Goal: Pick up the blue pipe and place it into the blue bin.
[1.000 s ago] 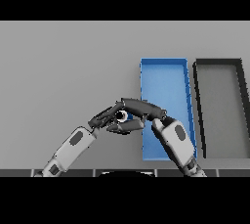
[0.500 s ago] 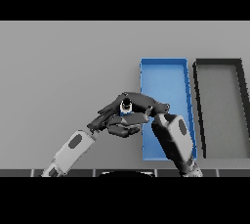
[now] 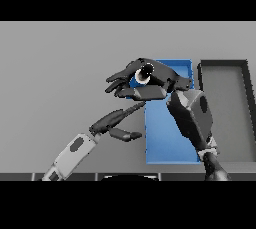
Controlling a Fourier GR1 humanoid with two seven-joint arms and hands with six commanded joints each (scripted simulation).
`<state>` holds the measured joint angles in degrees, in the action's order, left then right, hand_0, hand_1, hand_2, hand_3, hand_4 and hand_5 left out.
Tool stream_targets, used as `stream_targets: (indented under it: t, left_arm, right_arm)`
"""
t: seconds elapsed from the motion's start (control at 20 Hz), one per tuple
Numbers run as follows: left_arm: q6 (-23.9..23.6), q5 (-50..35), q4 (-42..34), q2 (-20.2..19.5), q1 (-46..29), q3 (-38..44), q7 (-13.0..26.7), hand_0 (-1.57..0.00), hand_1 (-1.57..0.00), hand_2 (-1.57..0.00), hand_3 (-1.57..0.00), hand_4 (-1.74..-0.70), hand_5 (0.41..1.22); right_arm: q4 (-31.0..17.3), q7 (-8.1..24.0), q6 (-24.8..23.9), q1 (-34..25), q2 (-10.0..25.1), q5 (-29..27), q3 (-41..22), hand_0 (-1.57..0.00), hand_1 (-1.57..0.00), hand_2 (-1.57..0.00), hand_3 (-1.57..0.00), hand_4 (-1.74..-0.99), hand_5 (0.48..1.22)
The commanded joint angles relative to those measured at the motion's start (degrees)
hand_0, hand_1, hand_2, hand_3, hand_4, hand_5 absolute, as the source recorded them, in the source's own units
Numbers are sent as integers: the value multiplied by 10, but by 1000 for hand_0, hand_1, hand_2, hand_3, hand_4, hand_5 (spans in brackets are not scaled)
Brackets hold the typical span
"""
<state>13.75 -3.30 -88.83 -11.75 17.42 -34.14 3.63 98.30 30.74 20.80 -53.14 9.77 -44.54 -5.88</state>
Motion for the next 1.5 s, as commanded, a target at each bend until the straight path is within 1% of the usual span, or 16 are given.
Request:
stream_targets:
  t: [0.0, 0.1, 0.15, 0.3, 0.45, 0.55, 0.7, 0.8, 0.9, 1.05, 1.1, 1.15, 1.2, 1.25, 1.35, 1.45]
  left_arm:
    - [3, -1, -5, -6, -3, 0, -3, 0, 0, 0, 1, -866, 484]
    - [-3, 1, -8, -5, -4, 1, 7, 1, 1, 1, 1, -860, 484]
    - [-3, -2, -11, -5, -7, 1, 13, 1, 1, 1, 1, -856, 484]
    - [-7, 6, -21, -10, -11, -3, 16, 1, 1, 1, 1, -841, 477]
    - [-15, 14, -17, -11, -5, 2, 18, 1, 1, 1, 1, -827, 467]
    - [-10, 8, -22, -19, -11, 4, 20, 1, 1, 1, 1, -827, 463]
    - [-12, 9, -25, -22, -14, 5, 16, 1, 1, 1, 1, -828, 462]
    - [-8, 4, -33, -29, -14, 9, 14, 1, 1, 1, 1, -827, 464]
    - [-9, 8, -23, -22, -9, 6, 24, 1, 1, 1, 1, -825, 468]
    - [-5, 4, -28, -31, -17, 9, 12, 1, 1, 1, 1, -829, 470]
    - [-7, 4, -37, -28, -17, 5, 21, 1, 1, 1, 1, -828, 470]
    - [-8, 8, -35, -27, -20, 1, 20, 1, 1, 1, 1, -826, 470]
    - [-11, 11, -30, -21, -16, 0, 24, 1, 1, 1, 1, -827, 471]
    - [-10, 10, -32, -21, -16, 0, 22, 1, 1, 1, 1, -827, 472]
    - [-11, 8, -33, -20, -11, 2, 28, 1, 1, 1, 1, -826, 475]
    - [-12, 10, -25, -18, -9, 2, 29, 1, 1, 1, 1, -827, 474]
  right_arm:
    - [-10, -2, -12, -13, 5, 5, 11, -1571, -1571, -1571, -1571, -1496, 1221]
    - [-60, -25, -33, -50, 25, 28, 47, -1571, -1571, -1571, -1571, -1497, 1221]
    - [-76, -28, -42, -59, 36, 49, 56, -1571, -1571, -1571, -1571, -1498, 1221]
    - [-142, -32, -37, -57, 67, 96, 85, -1571, -1571, -1571, -1571, -1498, 1221]
    - [-207, -22, -34, -36, 85, 124, 117, -1571, -1571, -1571, -1571, -1499, 1221]
    - [-223, -13, -50, -9, 89, 145, 130, -1571, -1571, -1571, -1571, -1499, 1221]
    - [-250, -4, -48, 38, 88, 166, 143, -1571, -1571, -1571, -1571, -1499, 1221]
    - [-237, 14, -59, 81, 84, 181, 141, -1571, -1571, -1571, -1571, -1499, 1221]
    - [-233, 35, -75, 121, 79, 198, 143, -1571, -1571, -1571, -1571, -1499, 1221]
    - [-235, 42, -125, 180, 100, 200, 107, -1571, -1571, -1571, -1571, -1499, 1221]
    - [-244, 42, -138, 186, 120, 189, 85, -1571, -1571, -1571, -1351, -1548, 1221]
    - [-238, 42, -150, 201, 129, 183, 62, -1571, -1571, -1571, -1080, -1586, 1221]
    - [-234, 42, -154, 219, 142, 174, 37, -1571, -1571, -1571, -1178, -1569, 1221]
    - [-242, 42, -161, 229, 151, 165, 16, -1571, -1571, -1571, -1041, -1603, 1221]
    - [-245, 42, -178, 246, 176, 150, -35, -1571, -1571, -1571, -693, -1653, 1205]
    - [-262, 42, -226, 245, 211, 105, -104, -1571, -1571, -1571, -1009, -1583, 1199]
